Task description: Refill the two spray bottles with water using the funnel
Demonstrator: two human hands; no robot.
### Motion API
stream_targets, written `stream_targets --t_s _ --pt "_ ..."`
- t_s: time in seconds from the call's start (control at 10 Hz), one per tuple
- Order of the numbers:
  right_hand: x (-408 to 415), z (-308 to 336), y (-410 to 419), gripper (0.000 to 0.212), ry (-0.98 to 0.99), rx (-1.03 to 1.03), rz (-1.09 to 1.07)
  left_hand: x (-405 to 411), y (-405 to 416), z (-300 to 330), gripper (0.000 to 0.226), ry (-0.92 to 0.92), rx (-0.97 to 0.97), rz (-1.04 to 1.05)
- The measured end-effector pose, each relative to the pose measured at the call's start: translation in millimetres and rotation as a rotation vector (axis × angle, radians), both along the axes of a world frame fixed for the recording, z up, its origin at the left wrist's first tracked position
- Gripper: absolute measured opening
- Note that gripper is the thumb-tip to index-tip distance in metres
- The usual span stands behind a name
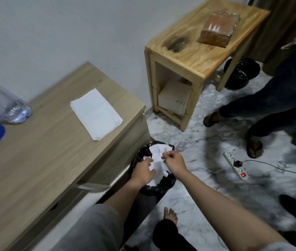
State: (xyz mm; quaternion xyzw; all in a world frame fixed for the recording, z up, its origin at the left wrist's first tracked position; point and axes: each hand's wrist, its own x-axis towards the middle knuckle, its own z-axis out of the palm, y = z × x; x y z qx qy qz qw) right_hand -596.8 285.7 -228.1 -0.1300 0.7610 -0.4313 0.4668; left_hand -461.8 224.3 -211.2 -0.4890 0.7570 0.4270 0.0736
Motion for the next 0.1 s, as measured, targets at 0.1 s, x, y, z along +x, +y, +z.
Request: stream_targets --t_s 0.1 --pt "6.5 -3.3 -4.4 0.018 0.035 0.016 0.047 10.5 1.1 -2.3 0.046 0.025 -0.014 0.031"
